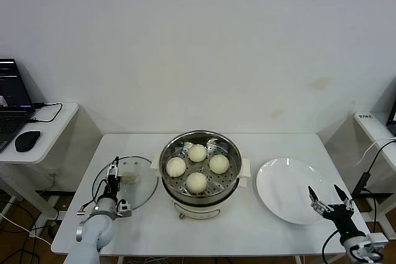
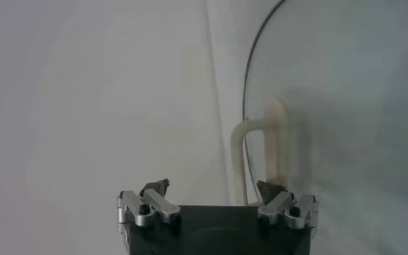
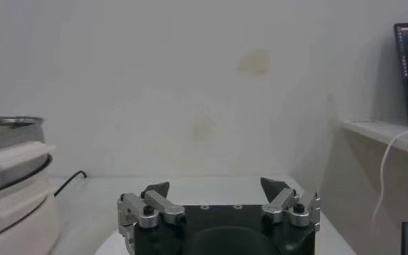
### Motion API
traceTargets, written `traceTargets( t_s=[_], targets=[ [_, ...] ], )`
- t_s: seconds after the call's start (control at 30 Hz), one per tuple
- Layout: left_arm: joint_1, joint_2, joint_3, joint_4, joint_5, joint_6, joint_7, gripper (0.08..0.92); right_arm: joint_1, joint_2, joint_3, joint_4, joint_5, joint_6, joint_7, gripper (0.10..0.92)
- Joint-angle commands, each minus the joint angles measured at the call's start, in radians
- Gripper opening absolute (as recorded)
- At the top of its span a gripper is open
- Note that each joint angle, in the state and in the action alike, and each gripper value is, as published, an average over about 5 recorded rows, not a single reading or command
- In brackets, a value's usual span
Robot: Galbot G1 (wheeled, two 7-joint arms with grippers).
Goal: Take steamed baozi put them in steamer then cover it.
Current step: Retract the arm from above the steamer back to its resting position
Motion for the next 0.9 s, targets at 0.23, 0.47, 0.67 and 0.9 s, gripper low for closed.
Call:
traceTargets(
  t_s=[0.23,0.47,0.67,0.9],
  targets=[
    [-0.035,-0.016,0.006,0.095,-0.049,0.002,-0.088,0.823,-0.002,0.000,0.002,-0.006,-0.001,0.002,-0.003,0.823],
    [-0.014,-0.016,0.009,0.106,-0.065,-0.023,-0.106,0.749,-0.006,-0.003,0.008,-0.001,-0.001,0.000,-0.003,0.823],
    [-0.009,-0.014,0.012,0.127,-0.071,-0.040,-0.129,0.576,-0.019,-0.004,0.017,0.003,-0.003,0.002,-0.004,0.823],
    [-0.014,-0.011,0.016,0.141,-0.082,-0.054,-0.150,0.376,-0.029,0.004,0.020,0.016,-0.011,0.001,-0.005,0.823]
  ],
)
